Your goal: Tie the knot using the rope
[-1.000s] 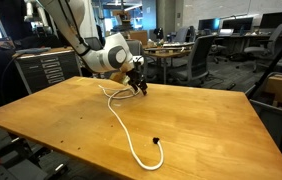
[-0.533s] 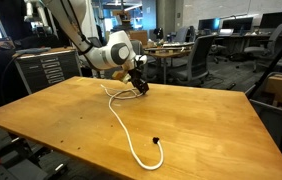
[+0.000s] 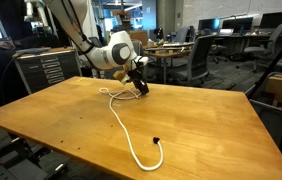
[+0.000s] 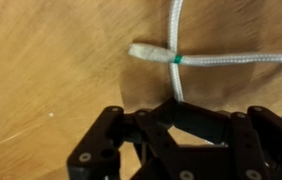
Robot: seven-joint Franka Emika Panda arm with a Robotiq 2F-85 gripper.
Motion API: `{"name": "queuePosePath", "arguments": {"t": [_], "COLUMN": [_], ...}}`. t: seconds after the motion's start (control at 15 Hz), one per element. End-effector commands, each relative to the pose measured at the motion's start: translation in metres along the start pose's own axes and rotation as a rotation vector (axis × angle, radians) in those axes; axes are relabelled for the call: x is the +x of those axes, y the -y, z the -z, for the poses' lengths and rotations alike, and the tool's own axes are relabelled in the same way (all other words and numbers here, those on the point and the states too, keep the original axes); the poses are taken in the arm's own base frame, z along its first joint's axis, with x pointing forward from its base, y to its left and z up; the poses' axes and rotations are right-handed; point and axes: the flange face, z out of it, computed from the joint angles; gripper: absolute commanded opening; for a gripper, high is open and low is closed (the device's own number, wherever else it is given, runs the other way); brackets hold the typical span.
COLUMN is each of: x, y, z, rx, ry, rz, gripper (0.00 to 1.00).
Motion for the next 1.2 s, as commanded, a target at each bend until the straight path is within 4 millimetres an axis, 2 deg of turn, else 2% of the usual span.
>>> {"name": "queuePosePath", "arguments": {"t": [0.0,0.27,0.33,0.4,0.47,0.53,0.6,0.73,1.07,1.13], "x": [0.012,0.031,0.039,0.022,0.028,0.032,0.035,0.037,0.055,0.054], "y": [-0.002,-0.008,-0.011,-0.007,-0.009,-0.01,-0.012,-0.014,-0.057,-0.065], "z": [0.002,0.023,0.035,0.012,0.018,0.023,0.037,0.047,0.076,0.078], "rx": [0.003,0.034,0.049,0.024,0.03,0.034,0.08,0.115,0.068,0.019], "ry": [-0.018,-0.087,-0.109,-0.062,-0.078,-0.085,-0.043,0.004,0.136,0.174], "rz": [-0.052,-0.046,-0.056,-0.043,-0.049,-0.053,-0.037,-0.022,0.082,0.108], "gripper": [0.0,0.0,0.25,0.03,0.08,0.4,0.49,0.64,0.99,1.0]}}
